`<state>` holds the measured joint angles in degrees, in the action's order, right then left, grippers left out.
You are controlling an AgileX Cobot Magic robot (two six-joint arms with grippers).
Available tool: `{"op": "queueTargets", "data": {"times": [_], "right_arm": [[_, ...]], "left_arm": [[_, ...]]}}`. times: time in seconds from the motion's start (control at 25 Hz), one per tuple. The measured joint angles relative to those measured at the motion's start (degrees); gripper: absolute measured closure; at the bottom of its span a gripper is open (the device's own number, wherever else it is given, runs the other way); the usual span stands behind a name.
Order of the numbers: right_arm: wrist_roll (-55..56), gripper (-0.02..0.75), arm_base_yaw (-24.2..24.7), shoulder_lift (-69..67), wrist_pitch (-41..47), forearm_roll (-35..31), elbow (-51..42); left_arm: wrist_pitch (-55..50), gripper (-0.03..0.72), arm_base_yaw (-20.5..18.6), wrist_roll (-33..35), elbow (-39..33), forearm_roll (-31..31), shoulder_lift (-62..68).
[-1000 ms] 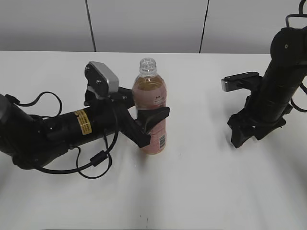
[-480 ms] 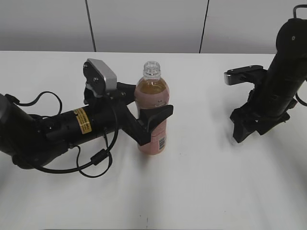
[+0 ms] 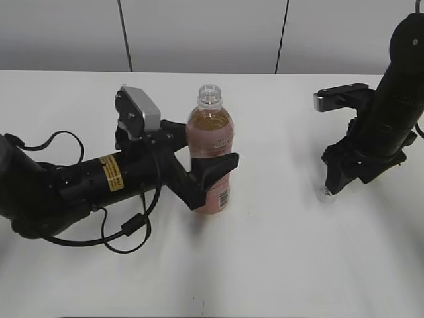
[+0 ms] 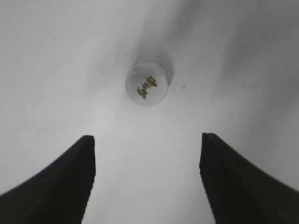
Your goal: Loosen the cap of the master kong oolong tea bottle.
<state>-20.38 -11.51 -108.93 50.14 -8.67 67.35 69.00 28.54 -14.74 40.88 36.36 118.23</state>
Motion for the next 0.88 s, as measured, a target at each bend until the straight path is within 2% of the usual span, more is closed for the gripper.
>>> {"op": "queueTargets", "data": {"times": [0.52, 0.88], "right_arm": [[0.7, 0.212, 0.0, 1.1, 2.4, 0.0, 0.0], [5.9, 0.212, 0.1, 10.0, 5.9, 2.3, 0.0]], "left_arm": [[0.1, 0.155, -5.5, 0.0, -11.1, -2.3, -2.8], [0.1, 0.155, -5.6, 0.0, -16.2, -13.0, -10.5]]}}
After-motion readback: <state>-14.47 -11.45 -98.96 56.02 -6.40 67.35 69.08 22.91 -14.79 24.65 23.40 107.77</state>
